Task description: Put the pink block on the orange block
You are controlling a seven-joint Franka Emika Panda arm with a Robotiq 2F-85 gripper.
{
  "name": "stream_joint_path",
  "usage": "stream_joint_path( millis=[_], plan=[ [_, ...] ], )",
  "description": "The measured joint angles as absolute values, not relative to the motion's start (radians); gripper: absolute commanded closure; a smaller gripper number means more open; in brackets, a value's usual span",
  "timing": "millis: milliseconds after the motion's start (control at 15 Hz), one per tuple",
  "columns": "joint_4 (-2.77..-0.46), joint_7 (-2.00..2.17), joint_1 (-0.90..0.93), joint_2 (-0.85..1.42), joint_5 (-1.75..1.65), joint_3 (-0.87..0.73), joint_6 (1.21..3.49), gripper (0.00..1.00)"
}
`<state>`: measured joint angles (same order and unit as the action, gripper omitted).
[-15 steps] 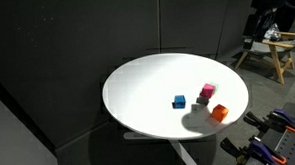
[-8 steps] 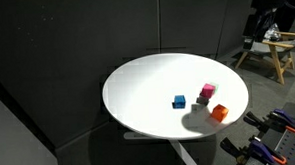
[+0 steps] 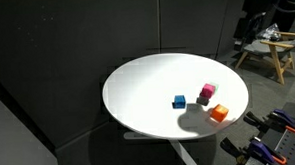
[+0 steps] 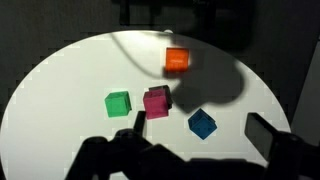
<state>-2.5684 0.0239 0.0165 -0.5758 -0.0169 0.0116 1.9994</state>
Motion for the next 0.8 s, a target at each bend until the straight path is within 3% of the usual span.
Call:
stream_joint_path(
  millis=[800],
  plan=[
    [-2.483, -0.072, 0.026, -0.352, -0.018, -0.014, 2.191, 0.00]
  ],
)
